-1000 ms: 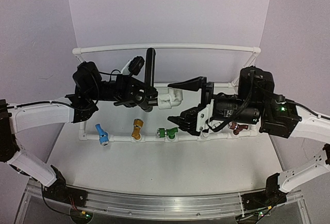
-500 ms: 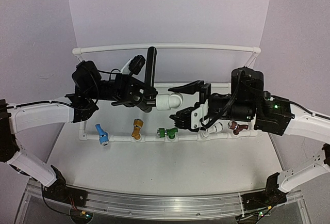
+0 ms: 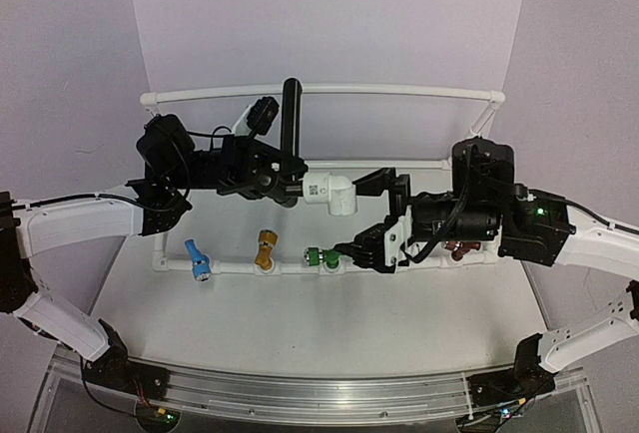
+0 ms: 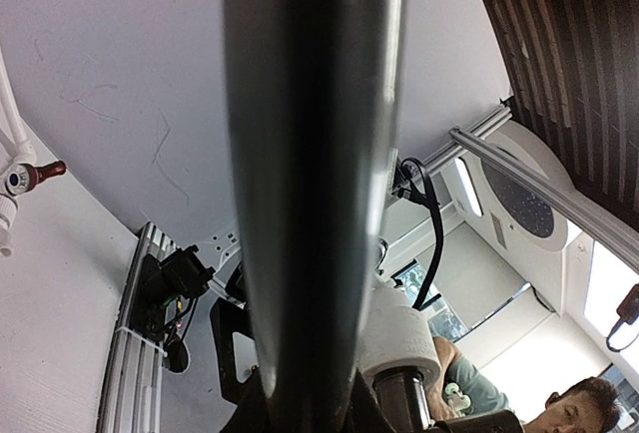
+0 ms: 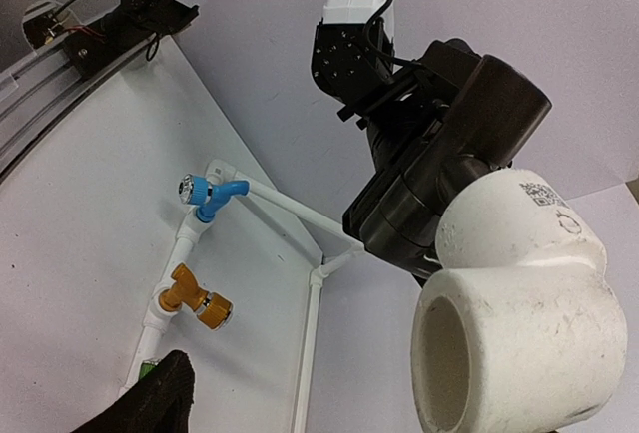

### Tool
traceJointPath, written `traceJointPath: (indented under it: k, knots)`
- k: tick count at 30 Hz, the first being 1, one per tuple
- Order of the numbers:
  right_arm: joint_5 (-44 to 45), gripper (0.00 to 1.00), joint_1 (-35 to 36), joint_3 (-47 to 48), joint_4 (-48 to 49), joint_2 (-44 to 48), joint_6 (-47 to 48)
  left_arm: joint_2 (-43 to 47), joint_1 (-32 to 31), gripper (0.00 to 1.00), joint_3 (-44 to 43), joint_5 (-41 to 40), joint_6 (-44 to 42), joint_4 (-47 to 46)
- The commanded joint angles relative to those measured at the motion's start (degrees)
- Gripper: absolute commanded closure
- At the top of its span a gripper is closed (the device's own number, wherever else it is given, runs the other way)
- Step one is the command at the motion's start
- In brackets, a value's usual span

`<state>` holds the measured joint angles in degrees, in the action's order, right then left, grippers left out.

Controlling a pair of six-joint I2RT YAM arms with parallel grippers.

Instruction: Install the water faucets

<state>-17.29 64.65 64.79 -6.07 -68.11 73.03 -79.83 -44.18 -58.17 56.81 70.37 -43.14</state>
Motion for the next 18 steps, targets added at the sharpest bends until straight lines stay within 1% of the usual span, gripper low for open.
traceJointPath:
  k: [1,4,8,12,15,18]
  knots:
    - [-3.91,0.21,2.45,1.27,1.22,1.32,-0.52,-0.73,0.33,1.0,-3.59,-6.39,-0.49,-3.42]
    - [-4.37,0.19,3.32,1.63,1.58,1.71,-1.76,-1.02,0.42,1.0,-3.29,-7.41,-0.63,-2.61]
    - [-3.95,0.15,3.99,0.78,1.77,2.27,-3.99,-1.42,0.42,1.0,-3.23,-7.72,0.78,-4.44]
    - [-0.79,0.14,4.01,-0.21,2.6,2.08,-10.37,-1.84,0.42,1.0,-3.42,-7.1,3.36,-8.45]
    - [0.52,0.18,3.99,-1.92,2.9,2.8,-12.6,-2.03,0.42,1.0,-3.32,-6.74,5.23,-10.37]
    - [0.59,0.26,3.99,-3.12,3.27,3.58,-12.34,-2.08,0.42,1.0,-3.05,-7.05,6.58,-11.98]
